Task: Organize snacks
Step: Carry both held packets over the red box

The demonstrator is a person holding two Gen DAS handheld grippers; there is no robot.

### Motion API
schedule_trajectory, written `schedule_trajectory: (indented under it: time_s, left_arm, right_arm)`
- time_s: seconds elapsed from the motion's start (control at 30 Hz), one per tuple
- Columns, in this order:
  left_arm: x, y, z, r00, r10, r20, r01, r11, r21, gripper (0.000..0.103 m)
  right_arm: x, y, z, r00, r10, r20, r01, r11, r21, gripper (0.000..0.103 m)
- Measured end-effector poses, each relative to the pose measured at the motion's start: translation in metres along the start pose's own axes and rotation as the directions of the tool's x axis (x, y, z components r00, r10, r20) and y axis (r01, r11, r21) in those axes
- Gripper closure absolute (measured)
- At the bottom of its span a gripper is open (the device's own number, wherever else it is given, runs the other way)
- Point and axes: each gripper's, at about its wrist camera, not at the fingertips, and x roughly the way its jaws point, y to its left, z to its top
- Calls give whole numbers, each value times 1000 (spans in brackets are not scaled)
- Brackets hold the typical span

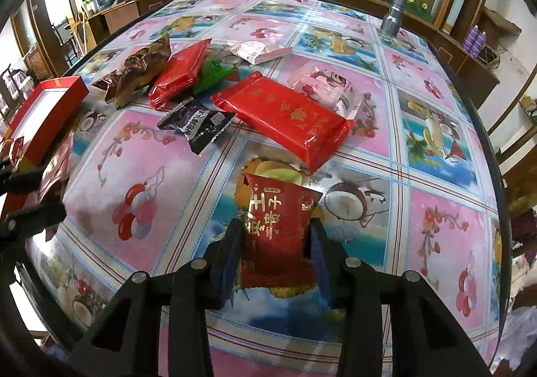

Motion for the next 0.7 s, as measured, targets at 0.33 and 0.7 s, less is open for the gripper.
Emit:
schedule_trajectory:
  time_s: [0.33, 0.7]
  left_arm:
    - [1, 17, -4, 1000, -14, 23, 16, 996, -92, 70]
    - [-24, 24, -6, 996, -12, 92, 24, 990, -137, 70]
  right_arm:
    - [5, -8, 4, 999, 33, -27, -32, 998, 50, 57]
    - [-10, -12, 0, 989, 147, 28, -149, 984, 97, 65]
